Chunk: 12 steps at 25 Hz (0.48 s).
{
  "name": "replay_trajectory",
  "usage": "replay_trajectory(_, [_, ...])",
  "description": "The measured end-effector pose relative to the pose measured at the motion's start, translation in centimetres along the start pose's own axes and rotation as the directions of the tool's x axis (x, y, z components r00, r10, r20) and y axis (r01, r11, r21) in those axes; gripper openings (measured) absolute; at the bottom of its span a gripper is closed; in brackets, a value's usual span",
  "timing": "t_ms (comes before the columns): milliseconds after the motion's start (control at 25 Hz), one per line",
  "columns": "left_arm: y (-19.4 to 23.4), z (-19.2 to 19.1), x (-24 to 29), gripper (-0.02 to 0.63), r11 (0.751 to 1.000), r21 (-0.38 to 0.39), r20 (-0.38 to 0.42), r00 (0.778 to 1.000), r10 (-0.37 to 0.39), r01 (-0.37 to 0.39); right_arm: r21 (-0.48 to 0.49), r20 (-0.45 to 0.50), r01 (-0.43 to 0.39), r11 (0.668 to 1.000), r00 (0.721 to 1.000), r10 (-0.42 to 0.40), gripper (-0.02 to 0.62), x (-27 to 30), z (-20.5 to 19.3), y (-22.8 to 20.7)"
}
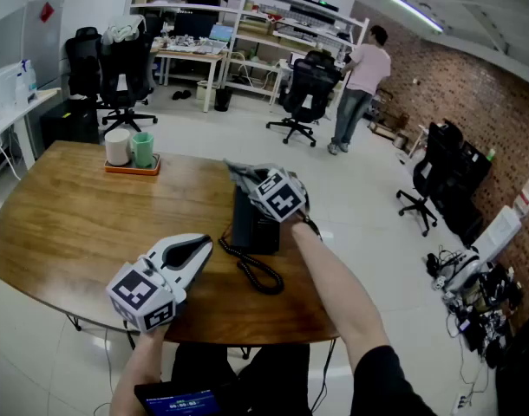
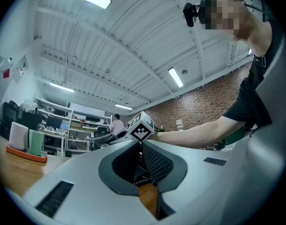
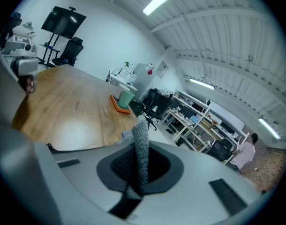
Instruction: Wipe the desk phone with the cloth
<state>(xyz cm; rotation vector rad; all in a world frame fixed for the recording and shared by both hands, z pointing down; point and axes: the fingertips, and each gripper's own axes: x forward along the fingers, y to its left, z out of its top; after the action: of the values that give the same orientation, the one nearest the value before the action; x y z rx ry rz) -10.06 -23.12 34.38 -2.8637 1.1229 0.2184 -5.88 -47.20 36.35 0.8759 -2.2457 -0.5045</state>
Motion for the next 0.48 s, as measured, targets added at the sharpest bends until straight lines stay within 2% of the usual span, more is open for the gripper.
replay_trajectory(120, [-0.3,0.6,0.0,0.008,1.0,0.012,-0.017,1.0,0.002,-0.002,-0.029,0.003,-0.047,0.998,0.999,0.048,0.026,-1.1,-0.2,1.4])
replay_trajectory(240, [0.0,1.0,-0.2,0.008,0.999,0.025,-0.009,1.0,0.023,-0.023,-0.119,0.012,-0.182,0.976,0.983,0.184,0.026,-3.2,-0.2,6.1])
replay_trajectory(320, [-0.1,1.2,-0.3,0.008,0.999,0.03,0.001,0.999,0.033,-0.033,-0.201,0.005,-0.304,0.931,0.95,0.311,0.026,-5.8,-1.1,10.7])
replay_trajectory(400, [-0.2,1.2,-0.4,0.008,0.999,0.03,0.002,0.999,0.033,-0.033,-0.284,-0.037,-0.435,0.854,0.895,0.444,0.026,-8.6,-2.3,15.1])
replay_trajectory(440, [-0.2,1.1,-0.5,0.008,0.999,0.029,-0.003,0.999,0.032,-0.032,-0.319,-0.061,-0.469,0.823,0.877,0.476,0.026,-9.5,-2.8,16.3])
replay_trajectory(480, [-0.2,1.0,-0.5,0.008,0.999,0.027,-0.009,0.999,0.032,-0.032,-0.339,-0.068,-0.47,0.815,0.876,0.477,0.026,-9.8,-2.9,16.4])
